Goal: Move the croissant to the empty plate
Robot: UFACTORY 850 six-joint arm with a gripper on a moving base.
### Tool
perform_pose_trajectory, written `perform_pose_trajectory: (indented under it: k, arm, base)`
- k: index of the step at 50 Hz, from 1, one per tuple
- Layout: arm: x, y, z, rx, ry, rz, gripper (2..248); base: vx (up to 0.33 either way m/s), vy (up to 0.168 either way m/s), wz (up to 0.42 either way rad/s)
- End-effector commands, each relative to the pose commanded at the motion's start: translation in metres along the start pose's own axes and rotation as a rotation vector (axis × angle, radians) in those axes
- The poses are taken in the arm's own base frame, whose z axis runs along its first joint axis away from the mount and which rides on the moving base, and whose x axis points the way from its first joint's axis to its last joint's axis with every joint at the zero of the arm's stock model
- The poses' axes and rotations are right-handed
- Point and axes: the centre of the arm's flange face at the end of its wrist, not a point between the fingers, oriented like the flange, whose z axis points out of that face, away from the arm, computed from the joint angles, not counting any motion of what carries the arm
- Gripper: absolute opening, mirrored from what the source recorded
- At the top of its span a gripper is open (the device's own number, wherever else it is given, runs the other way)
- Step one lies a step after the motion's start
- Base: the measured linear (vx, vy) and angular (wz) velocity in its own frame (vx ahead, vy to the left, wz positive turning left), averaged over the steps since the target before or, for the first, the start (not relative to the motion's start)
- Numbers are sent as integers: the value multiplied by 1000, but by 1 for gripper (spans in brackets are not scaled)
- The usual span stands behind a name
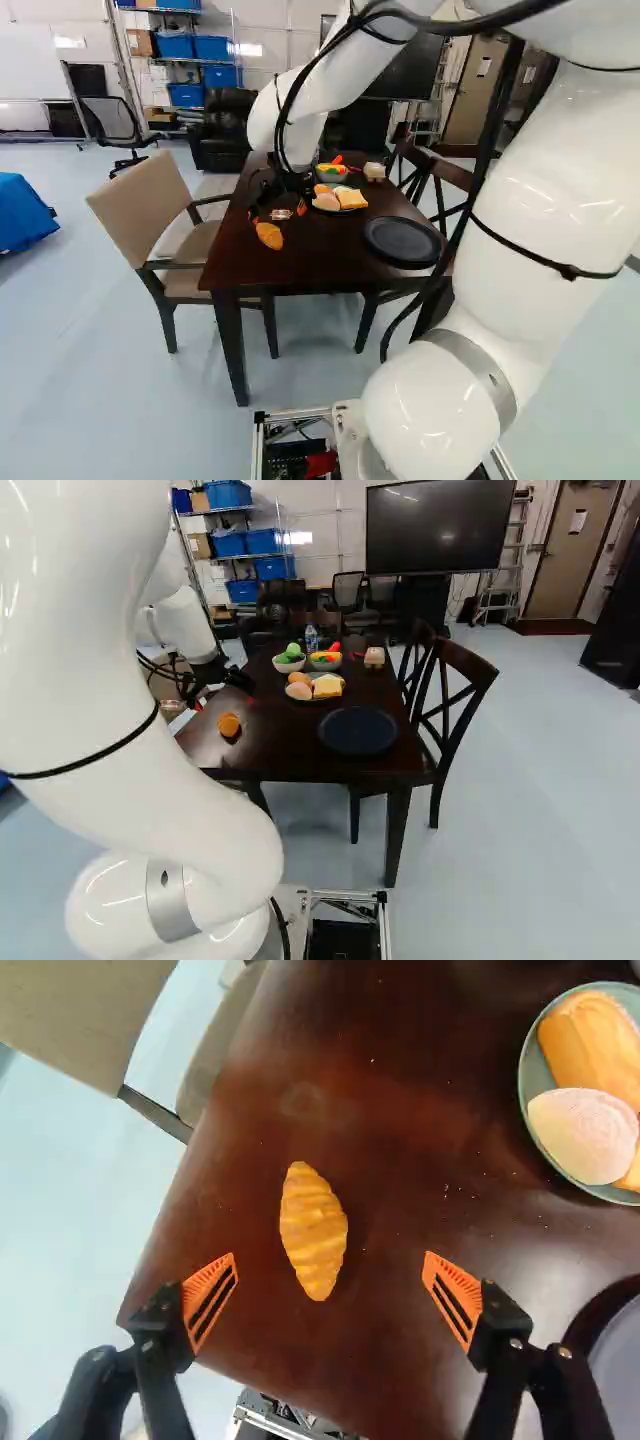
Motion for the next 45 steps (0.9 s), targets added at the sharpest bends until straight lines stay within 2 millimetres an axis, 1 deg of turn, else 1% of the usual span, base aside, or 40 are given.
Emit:
perform_pose_trajectory:
  k: [14, 30, 45]
  arm:
    - [4, -5, 22, 9, -66, 7, 247]
    - [4, -5, 46, 13, -112, 21, 247]
    - [6, -6, 47, 13, -111, 20, 247]
  base:
    - [0, 0, 0]
    - [0, 0, 0]
    - [0, 0, 0]
